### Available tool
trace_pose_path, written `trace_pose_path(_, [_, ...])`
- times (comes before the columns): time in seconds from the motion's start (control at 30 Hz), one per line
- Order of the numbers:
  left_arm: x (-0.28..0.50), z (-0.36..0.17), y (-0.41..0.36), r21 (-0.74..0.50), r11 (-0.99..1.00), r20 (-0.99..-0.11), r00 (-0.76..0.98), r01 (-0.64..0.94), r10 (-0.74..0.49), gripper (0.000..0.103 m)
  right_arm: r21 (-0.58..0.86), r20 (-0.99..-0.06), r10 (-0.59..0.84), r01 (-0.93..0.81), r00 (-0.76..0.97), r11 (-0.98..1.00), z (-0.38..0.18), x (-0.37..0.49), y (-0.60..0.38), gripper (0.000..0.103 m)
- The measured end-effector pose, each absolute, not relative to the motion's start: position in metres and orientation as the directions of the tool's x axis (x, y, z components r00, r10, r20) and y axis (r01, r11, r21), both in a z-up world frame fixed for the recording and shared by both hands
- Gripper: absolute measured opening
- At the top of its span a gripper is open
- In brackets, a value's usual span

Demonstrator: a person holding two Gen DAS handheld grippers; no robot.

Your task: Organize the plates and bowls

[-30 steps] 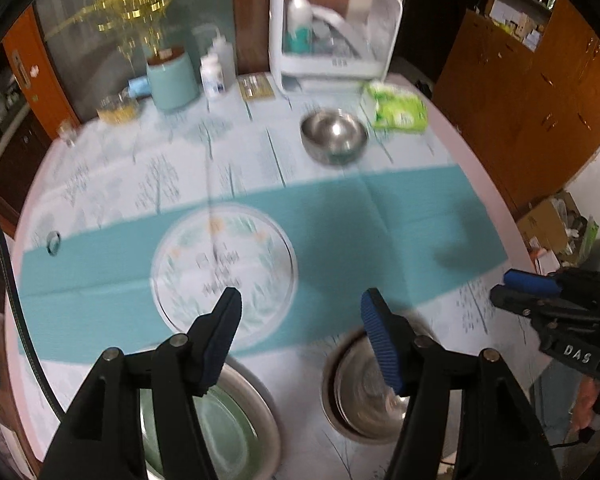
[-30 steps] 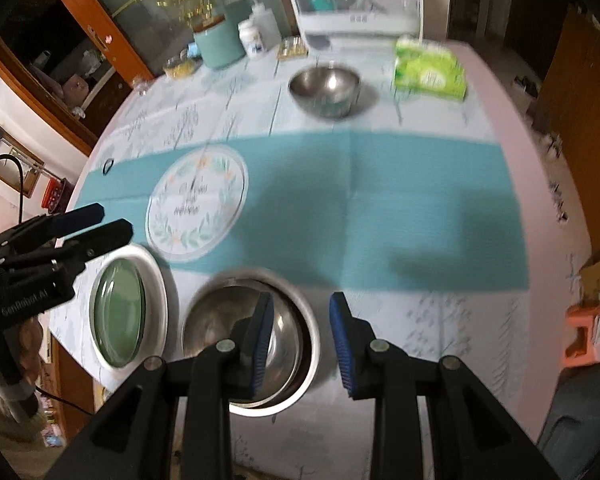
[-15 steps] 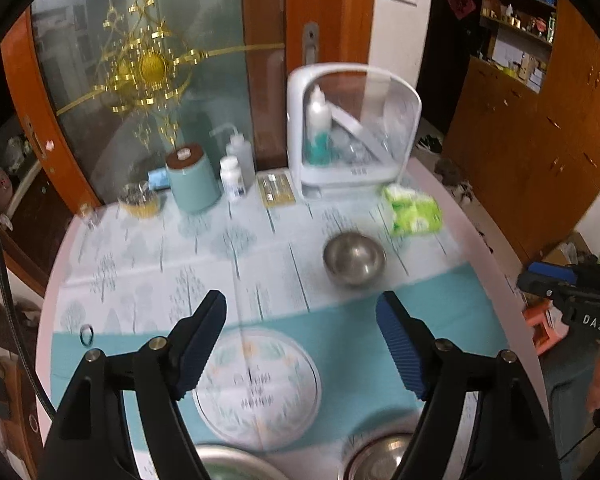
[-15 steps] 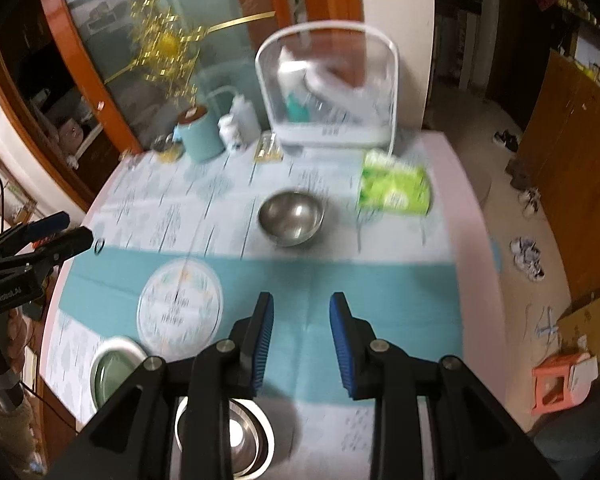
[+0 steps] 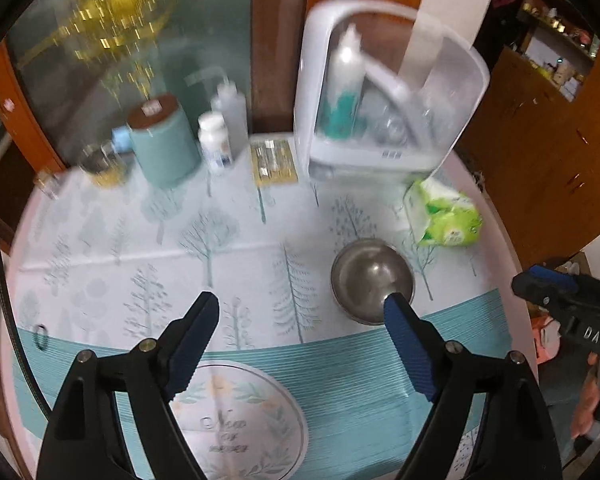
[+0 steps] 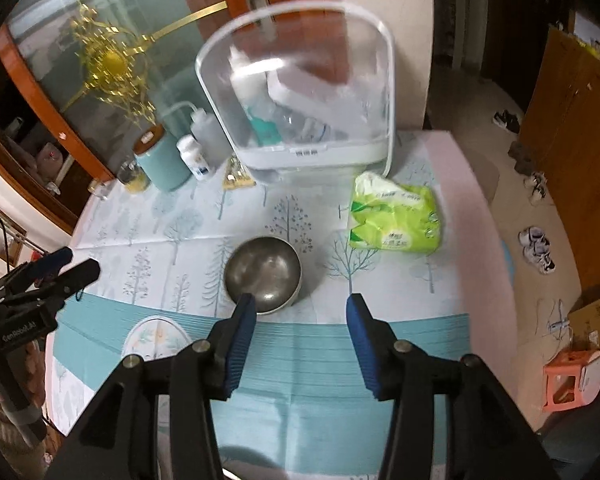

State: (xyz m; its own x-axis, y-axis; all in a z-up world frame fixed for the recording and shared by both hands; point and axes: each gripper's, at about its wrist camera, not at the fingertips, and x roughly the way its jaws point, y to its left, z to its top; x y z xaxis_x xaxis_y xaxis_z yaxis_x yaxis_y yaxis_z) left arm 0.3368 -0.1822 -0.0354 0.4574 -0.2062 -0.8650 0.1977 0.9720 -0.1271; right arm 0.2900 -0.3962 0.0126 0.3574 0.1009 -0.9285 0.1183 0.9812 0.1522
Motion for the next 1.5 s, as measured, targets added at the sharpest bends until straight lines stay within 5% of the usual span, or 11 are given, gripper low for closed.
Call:
trace_pose_path(0.23, [0.379,-0.101,-0.196,-0.199,0.968,-0.907,0.346,0.150,-0.240,0.082,0.172,-0.955,0.125,0.159,0.268,0.972,-0.054,0.323,-0.391,0.047])
trace_pose_path(0.63, [0.408,-0.173,-0.218,-0.262,0.958,-0.932,0.227,0.112,-0.282,0.060,0.215,-0.971,0.181,0.231,0.159,0.949,-0.126,0.353,-0.384,0.047])
trace_pose_path(0.7, [0.410,-0.179,-0.221,-0.282,0.953,-0.930,0.212,0.112,-0.300,0.047,0.211,-0.972,0.180,0.229,0.152,0.950,-0.132,0.355,-0.381,0.046])
trace_pose_path(0.93, [0.415,-0.191,-0.228,-0.329,0.937,-0.921,0.179,0.117,-0.345,0.010,0.218,-0.975,0.200,0.246,0.096,0.945,-0.151,0.359,-0.378,0.010])
trace_pose_path(1.5, [0.372,-0.133,-0.227,-0.287,0.931,-0.925,0.188,0.226,-0.331,0.008,0.273,-0.960,0.251,0.230,0.120,0.934,-0.110,0.327,-0.373,0.010])
